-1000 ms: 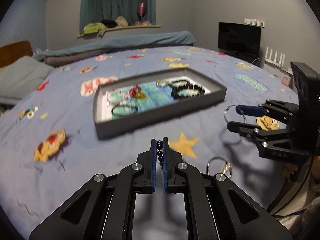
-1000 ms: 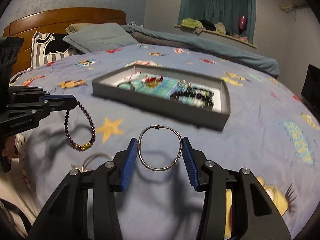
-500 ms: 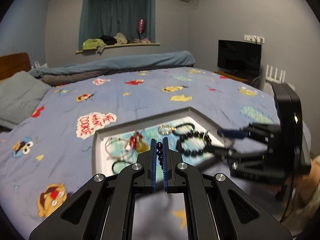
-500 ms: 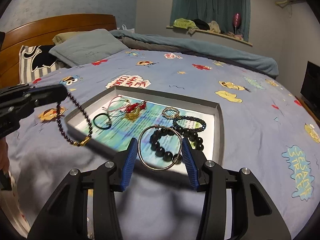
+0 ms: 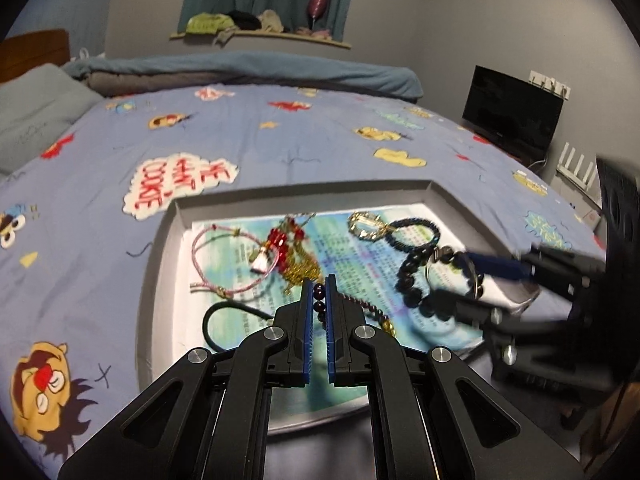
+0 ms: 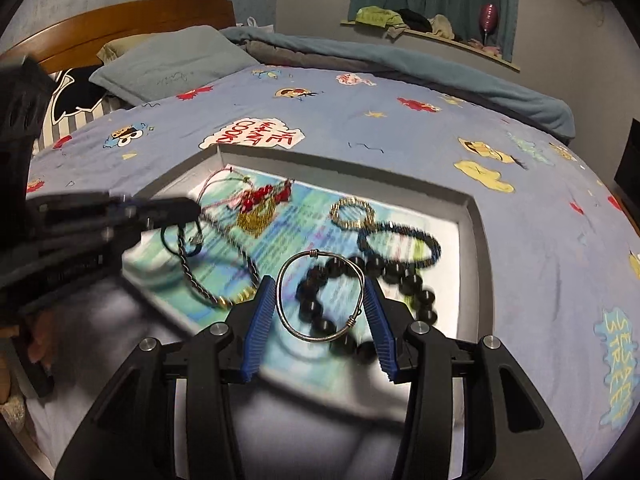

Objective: Organize jewelry
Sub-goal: 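Carry the dark bead bracelet and silver bangle over the grey box, then open both tools to release the bracelet and bangle into the box, then move both open tools back to the last pearl clip and silver ring, then close the right tool on the silver ring, then grasp the pearl hair clip with the left tool while the right tool holds the silver ring, then carry the pearl hair clip and silver ring over the grey box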

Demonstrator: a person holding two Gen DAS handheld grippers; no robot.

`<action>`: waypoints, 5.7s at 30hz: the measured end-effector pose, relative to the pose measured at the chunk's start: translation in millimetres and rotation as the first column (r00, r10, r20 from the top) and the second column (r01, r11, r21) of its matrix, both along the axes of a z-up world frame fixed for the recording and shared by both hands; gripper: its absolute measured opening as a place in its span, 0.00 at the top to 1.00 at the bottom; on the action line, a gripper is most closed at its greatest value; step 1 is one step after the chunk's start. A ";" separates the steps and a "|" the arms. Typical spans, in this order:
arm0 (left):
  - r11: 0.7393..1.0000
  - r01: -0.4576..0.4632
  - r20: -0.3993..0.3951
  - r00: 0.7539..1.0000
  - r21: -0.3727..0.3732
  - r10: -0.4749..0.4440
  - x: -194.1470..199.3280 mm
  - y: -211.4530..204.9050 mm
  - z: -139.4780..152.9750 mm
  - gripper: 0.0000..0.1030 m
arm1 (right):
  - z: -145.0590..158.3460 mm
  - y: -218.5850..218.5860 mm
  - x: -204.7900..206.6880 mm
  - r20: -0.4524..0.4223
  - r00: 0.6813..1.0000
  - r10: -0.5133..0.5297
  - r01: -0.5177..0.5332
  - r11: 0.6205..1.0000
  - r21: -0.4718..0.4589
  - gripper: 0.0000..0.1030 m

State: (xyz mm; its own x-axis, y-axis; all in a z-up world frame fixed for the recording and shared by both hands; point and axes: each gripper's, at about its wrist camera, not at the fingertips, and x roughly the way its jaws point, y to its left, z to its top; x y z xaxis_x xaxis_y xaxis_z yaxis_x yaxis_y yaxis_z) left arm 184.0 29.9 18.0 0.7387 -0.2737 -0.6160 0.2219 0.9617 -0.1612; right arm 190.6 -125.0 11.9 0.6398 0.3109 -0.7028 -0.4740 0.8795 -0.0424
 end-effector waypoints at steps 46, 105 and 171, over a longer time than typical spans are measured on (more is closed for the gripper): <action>0.990 -0.111 0.030 0.994 0.085 0.109 -8.0 12.5 -1.8 0.42 | 16.0 -14.0 29.0 -0.087 0.992 -0.089 0.091 0.996 0.015 0.34; 0.983 -0.089 0.004 0.996 0.162 0.089 -169.6 11.2 -33.3 0.11 | -41.9 -9.7 -186.6 -0.031 0.995 0.093 -0.089 0.989 0.114 0.26; 0.982 0.166 0.067 0.983 0.094 -0.173 -159.6 -18.4 -0.9 0.94 | -11.0 -64.5 -148.3 0.052 0.997 -0.056 0.046 0.983 0.175 0.51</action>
